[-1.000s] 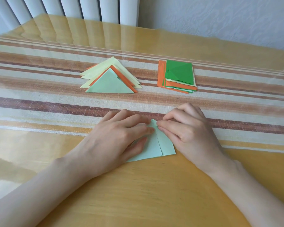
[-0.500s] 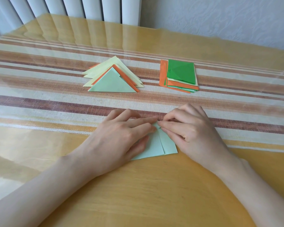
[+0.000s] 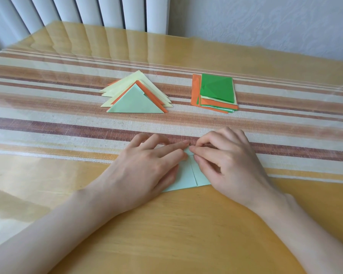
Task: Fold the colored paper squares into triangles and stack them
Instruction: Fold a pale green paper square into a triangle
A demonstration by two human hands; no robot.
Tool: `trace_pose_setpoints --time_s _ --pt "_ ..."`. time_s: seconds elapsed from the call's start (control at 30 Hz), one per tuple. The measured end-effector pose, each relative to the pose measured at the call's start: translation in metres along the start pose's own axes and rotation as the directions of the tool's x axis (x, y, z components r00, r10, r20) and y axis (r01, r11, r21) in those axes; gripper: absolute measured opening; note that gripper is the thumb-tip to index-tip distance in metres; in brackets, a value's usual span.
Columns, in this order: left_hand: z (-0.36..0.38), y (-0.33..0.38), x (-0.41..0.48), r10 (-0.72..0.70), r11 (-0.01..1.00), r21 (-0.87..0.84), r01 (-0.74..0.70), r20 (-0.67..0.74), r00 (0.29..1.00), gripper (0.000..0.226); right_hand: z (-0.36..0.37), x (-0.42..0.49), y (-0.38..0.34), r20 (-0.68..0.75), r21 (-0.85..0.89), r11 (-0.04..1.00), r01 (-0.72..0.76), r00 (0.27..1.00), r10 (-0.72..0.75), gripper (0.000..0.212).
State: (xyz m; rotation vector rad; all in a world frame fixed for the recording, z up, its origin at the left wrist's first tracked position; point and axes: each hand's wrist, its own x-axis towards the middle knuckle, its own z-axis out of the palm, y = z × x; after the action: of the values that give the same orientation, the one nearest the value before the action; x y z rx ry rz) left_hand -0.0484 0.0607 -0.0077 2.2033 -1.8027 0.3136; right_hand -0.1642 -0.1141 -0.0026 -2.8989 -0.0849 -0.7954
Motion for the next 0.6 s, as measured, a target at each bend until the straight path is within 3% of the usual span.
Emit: trace_pose_setpoints --time_s 0.33,0.6 --pt "0.000 0.003 -0.002 0.014 0.996 0.084 -0.012 -0.015 1.000 0.030 -0.006 -0.007 -0.006 0.021 -0.145 0.989 0.010 1.000 -0.007 0.028" --pt "-0.001 0.001 -0.001 0.003 0.999 0.048 -0.004 0.027 1.000 0.033 -0.006 -0.011 -0.005 -0.119 -0.076 0.997 -0.022 0.993 0.013 0.030"
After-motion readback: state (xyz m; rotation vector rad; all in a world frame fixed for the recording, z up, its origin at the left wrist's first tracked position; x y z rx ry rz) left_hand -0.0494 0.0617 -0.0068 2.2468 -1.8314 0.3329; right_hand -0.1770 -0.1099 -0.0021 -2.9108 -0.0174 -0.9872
